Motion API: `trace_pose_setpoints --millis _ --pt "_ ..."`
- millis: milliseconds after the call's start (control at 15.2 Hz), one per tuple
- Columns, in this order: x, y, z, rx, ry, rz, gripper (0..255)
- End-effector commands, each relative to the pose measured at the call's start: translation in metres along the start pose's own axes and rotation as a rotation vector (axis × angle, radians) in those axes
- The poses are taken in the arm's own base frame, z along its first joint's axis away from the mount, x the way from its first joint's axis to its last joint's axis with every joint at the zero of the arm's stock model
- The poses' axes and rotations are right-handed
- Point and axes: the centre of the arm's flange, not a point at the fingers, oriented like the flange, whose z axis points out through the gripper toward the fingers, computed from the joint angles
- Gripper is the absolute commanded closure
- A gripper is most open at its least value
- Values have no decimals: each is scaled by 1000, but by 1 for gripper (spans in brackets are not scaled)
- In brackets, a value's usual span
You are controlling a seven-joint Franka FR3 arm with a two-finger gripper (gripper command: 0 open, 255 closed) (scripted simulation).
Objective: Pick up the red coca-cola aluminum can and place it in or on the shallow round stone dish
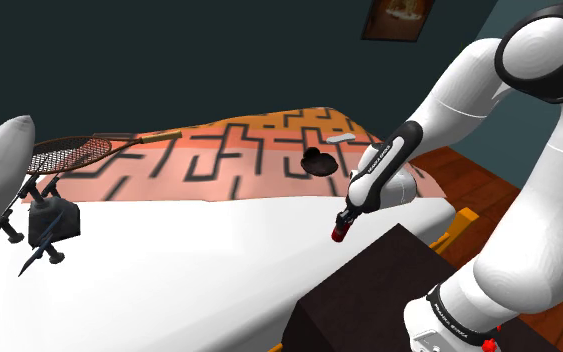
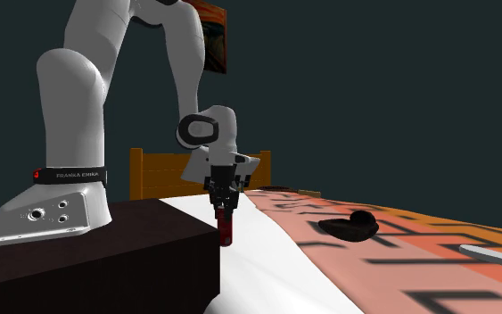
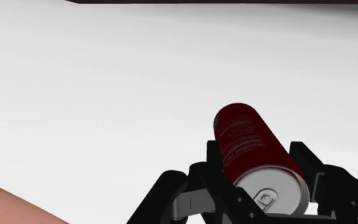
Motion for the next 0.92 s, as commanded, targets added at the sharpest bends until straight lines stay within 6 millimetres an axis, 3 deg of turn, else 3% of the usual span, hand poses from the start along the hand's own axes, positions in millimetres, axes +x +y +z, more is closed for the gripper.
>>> trace_pose_setpoints --millis 0,396,858 --pt "0 0 0 0 -1 0 255" --pt "0 0 0 0 -1 0 255" --pt "0 0 -37 0 -1 0 255"
